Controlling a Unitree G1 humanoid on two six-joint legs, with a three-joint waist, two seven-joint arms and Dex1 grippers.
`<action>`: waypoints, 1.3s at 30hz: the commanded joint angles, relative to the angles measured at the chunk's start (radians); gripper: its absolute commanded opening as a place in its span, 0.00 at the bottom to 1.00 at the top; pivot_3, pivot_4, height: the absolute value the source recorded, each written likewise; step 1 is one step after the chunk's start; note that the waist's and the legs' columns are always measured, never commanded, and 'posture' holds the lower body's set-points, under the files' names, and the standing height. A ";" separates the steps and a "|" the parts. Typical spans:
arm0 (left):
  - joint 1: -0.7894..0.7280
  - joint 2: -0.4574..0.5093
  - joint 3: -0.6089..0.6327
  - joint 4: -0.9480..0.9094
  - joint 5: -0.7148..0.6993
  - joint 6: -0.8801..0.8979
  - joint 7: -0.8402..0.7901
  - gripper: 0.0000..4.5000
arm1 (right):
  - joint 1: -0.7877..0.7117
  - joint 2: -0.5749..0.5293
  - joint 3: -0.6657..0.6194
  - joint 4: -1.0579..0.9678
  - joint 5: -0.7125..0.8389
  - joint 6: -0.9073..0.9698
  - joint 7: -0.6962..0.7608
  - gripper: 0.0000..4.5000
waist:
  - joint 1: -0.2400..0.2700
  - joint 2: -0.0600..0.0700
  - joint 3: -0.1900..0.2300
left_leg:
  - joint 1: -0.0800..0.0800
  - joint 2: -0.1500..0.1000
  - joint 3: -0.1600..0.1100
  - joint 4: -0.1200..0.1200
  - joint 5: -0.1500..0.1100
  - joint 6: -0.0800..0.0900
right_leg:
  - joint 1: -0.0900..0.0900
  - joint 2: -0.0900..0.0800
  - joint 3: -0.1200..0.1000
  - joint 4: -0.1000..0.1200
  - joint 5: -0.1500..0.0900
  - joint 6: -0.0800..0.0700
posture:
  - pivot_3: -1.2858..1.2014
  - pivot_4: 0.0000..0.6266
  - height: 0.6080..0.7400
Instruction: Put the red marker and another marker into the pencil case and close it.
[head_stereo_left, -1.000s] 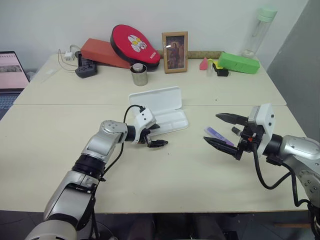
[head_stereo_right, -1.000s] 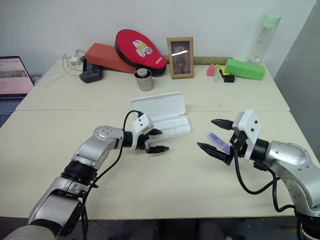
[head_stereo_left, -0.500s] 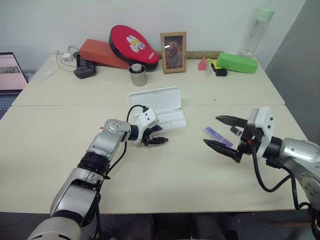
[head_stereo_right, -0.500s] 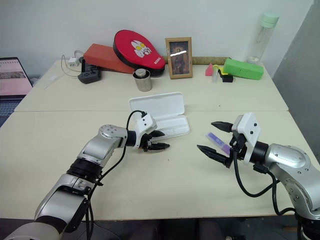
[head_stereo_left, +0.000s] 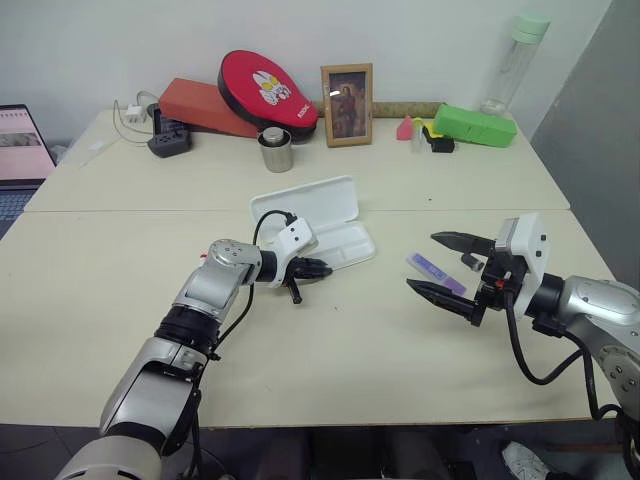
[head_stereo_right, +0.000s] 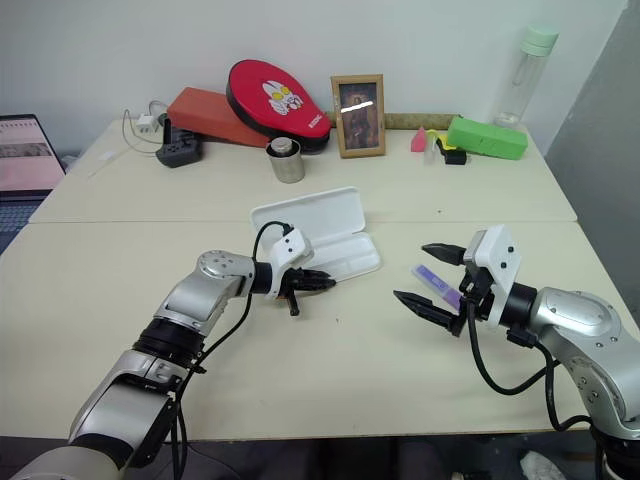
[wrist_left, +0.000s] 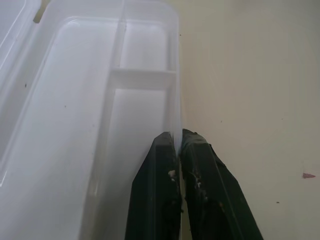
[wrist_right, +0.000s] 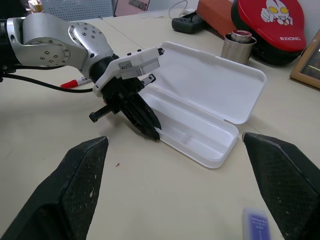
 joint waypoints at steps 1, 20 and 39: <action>-0.008 -0.008 0.004 0.016 0.020 -0.038 -0.003 0.01 | -0.007 -0.013 -0.041 -0.020 0.015 -0.012 0.007 1.00 | 0.000 0.000 0.000 | 0.000 0.000 0.000 0.000 0.000 0.000 | 0.000 0.000 0.000 0.000 0.000 0.000 | 0.52 0.24 1.00; 0.208 0.141 -0.057 -0.301 0.012 -0.200 -0.258 0.01 | 0.071 -0.036 -0.078 -0.091 0.058 0.027 -0.004 1.00 | 0.002 0.000 0.000 | 0.000 0.000 -0.001 0.000 0.000 0.000 | 0.000 0.000 0.000 0.000 0.000 0.000 | 0.52 0.24 1.00; 0.278 0.176 0.025 -0.508 -0.098 0.027 -0.225 0.46 | 0.028 -0.038 -0.037 -0.040 0.036 0.016 0.022 1.00 | -0.005 0.000 0.000 | 0.000 0.001 -0.001 0.000 0.000 0.000 | 0.000 0.000 0.001 0.000 0.000 0.000 | 0.52 0.24 1.00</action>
